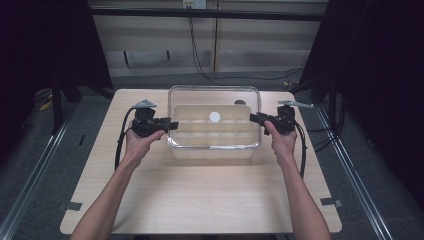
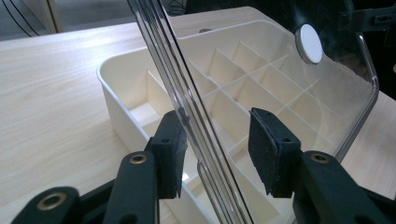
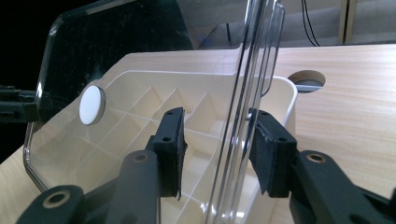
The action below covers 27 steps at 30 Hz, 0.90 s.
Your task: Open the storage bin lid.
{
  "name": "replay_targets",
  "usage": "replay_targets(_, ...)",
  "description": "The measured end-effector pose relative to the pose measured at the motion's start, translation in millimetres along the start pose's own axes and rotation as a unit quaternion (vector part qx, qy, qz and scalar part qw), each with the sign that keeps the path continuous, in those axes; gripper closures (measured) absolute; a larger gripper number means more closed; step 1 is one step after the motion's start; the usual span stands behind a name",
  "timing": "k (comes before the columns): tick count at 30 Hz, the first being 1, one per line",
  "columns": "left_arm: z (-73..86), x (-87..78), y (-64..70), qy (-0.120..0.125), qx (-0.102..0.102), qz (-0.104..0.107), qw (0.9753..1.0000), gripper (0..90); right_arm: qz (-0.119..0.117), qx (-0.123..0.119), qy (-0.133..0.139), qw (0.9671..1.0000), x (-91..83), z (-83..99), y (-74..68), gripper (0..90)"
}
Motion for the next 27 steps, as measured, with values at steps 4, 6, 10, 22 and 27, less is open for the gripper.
replay_targets(4, -0.8, -3.6, 0.4, 0.005, 0.0, 0.005, 1.0, 60.0, -0.001, -0.001, 0.001, 1.0, -3.8, -2.5, -2.5, 60.2)
replay_targets(6, -1.2, -4.9, 1.2, 0.007, 0.0, 0.004, 1.0, 60.6, -0.003, -0.004, 0.003, 1.0, -5.7, -3.6, -3.7, 60.9)
replay_targets(10, -2.0, -8.1, 2.1, 0.012, -0.002, 0.007, 0.9999, 62.5, -0.005, -0.005, 0.007, 0.9999, -8.7, -5.3, -6.1, 62.0)
replay_targets(22, -2.6, -15.5, 5.7, 0.028, 0.003, 0.009, 0.9996, 66.1, -0.014, -0.002, 0.016, 0.9998, -15.4, -7.7, -10.2, 64.7)
replay_targets(27, -2.3, -18.5, 7.5, 0.041, 0.0, 0.012, 0.9991, 67.9, -0.015, -0.003, 0.021, 0.9997, -18.7, -8.6, -13.0, 65.5)
Point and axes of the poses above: each handheld gripper's, and its own axes: x roughly forward along the jaws, z roughly out of its underside, y roughly to its right, the point moved 10 cm from there along x, roughly forward along the jaws, and after that the axes turned 4 degrees about -z, right-handed, at the moved point
